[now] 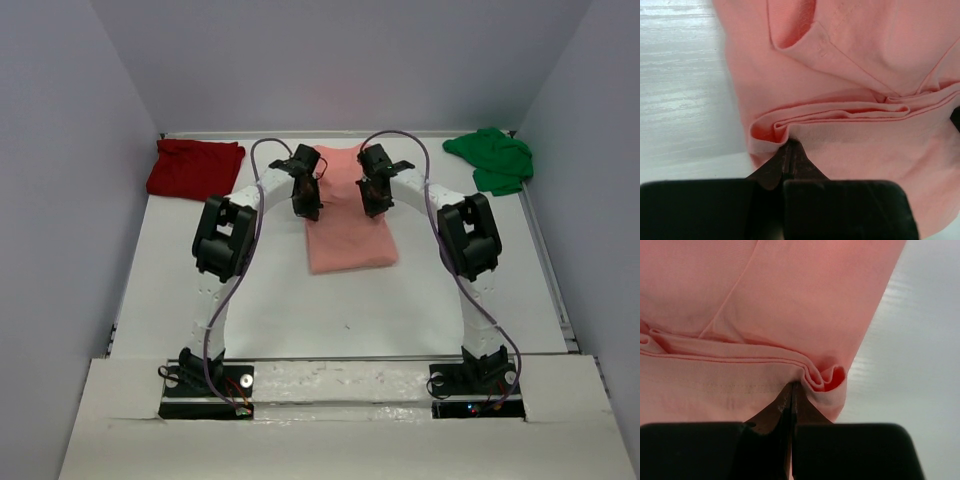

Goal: Fold and stack the t-shirts
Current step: Fold the folded rectangular tshirt in 1/3 of the way

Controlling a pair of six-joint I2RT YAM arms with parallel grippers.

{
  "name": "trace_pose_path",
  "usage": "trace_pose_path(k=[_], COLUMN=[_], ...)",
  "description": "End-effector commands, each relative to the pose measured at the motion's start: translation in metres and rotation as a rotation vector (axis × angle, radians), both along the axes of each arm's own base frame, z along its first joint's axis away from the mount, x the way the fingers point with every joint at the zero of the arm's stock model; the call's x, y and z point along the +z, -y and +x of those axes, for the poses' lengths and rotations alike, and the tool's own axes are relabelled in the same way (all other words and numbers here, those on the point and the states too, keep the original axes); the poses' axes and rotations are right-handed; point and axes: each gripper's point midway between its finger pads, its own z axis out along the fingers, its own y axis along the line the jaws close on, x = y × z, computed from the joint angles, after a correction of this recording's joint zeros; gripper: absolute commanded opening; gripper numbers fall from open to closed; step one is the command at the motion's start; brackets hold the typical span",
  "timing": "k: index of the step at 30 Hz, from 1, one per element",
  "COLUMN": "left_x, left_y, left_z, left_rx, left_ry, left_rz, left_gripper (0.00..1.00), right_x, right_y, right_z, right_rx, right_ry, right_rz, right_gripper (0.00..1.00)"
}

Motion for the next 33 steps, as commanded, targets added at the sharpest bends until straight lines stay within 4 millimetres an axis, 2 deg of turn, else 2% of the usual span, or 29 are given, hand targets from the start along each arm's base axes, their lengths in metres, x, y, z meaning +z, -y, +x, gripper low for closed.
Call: trace_pose_path(k=[1, 5, 6, 12, 15, 16, 22, 33], left_x=[-0.028, -0.029, -0.024, -0.031, -0.024, -0.028, -0.022, -0.012], left_y=[-0.022, -0.018, -0.015, -0.011, -0.004, -0.001, 0.001, -0.006], left_z=[-0.040, -0.051, -0.051, -0.084, -0.094, -0.103, -0.125, -0.135], left_rx=[0.008, -0.004, -0.006, -0.026, -0.033, -0.045, -0.062, -0.052], left_ry=[-0.120, -0.120, -0.107, -0.133, -0.116, -0.125, -0.116, -0.093], left_rz=[0.091, 0.088, 0.077, 0.073, 0.053, 0.050, 0.056, 0.052], left_gripper=[0.00, 0.00, 0.00, 0.00, 0.00, 0.00, 0.00, 0.00], right_x=[-0.004, -0.003, -0.003, -0.012, -0.017, -0.018, -0.015, -0.010], right_y=[0.000, 0.000, 0.002, 0.008, 0.011, 0.012, 0.006, -0.004], right_z=[-0.033, -0.051, -0.053, -0.070, -0.075, -0.077, -0.096, -0.131], right_rx=[-0.005, -0.012, -0.016, -0.025, -0.036, -0.039, -0.029, -0.021], right_ry=[-0.049, -0.052, -0.054, -0.073, -0.081, -0.088, -0.086, -0.086], right_rz=[-0.020, -0.017, -0.018, -0.034, -0.041, -0.040, -0.039, -0.029], right_gripper=[0.00, 0.00, 0.00, 0.00, 0.00, 0.00, 0.00, 0.00])
